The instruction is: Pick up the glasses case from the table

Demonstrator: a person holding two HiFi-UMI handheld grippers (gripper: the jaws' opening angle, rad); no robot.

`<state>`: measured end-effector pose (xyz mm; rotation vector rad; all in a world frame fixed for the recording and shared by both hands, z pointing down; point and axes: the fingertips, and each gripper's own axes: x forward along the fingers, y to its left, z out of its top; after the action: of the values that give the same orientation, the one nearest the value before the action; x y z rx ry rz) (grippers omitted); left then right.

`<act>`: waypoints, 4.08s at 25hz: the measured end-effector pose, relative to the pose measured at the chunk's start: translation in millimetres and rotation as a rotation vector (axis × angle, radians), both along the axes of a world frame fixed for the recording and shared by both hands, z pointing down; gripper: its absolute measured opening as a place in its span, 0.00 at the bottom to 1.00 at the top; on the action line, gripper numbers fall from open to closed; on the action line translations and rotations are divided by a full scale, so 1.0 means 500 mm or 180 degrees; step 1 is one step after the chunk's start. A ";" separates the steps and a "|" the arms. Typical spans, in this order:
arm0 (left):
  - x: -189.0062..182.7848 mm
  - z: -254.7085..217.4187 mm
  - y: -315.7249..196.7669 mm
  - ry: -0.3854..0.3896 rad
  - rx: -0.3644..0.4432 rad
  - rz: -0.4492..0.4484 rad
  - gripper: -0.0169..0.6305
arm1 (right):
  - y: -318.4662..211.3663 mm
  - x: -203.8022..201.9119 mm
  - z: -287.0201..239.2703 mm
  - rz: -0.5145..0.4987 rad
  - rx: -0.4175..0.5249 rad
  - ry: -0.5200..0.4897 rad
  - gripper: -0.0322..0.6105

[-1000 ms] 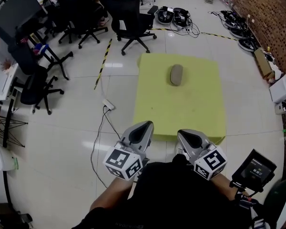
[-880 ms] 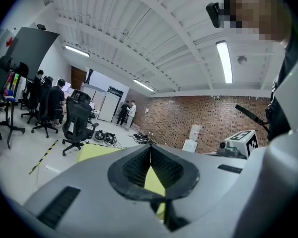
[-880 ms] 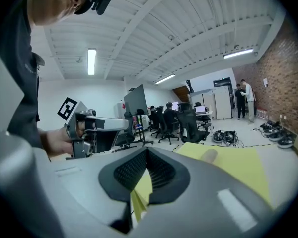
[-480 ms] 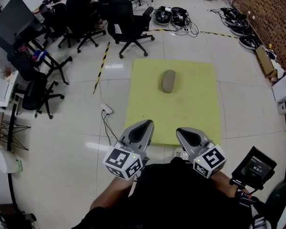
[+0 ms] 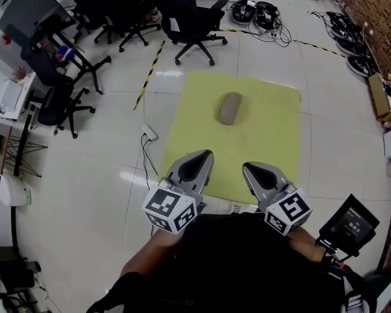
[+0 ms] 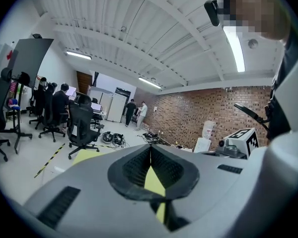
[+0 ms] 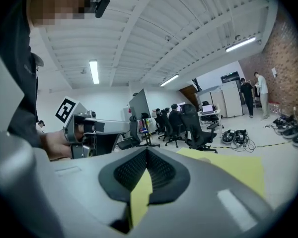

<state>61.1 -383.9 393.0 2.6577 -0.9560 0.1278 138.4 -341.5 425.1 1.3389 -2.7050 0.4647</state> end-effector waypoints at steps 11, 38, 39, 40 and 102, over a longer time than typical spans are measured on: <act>0.070 0.022 -0.032 -0.0277 0.0029 -0.0042 0.04 | -0.020 0.077 0.030 0.0065 -0.0004 -0.0282 0.05; 0.080 0.310 -0.335 -0.0997 -0.0582 0.0222 0.27 | -0.113 0.073 0.145 0.0769 -0.0707 -0.0144 0.05; 0.076 0.343 -0.338 -0.1035 -0.0615 0.0216 0.29 | -0.109 0.064 0.163 0.0785 -0.0701 -0.0147 0.05; 0.075 0.369 -0.343 -0.1071 -0.0651 0.0217 0.31 | -0.108 0.058 0.174 0.0805 -0.0708 -0.0158 0.05; 0.145 0.519 -0.392 -0.0572 -0.1655 0.0650 0.71 | -0.069 0.009 0.237 0.1157 -0.1065 -0.0190 0.05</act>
<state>133.4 -579.9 652.6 2.2712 -0.5915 0.5852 142.8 -376.0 543.8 1.7296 -2.2833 0.9514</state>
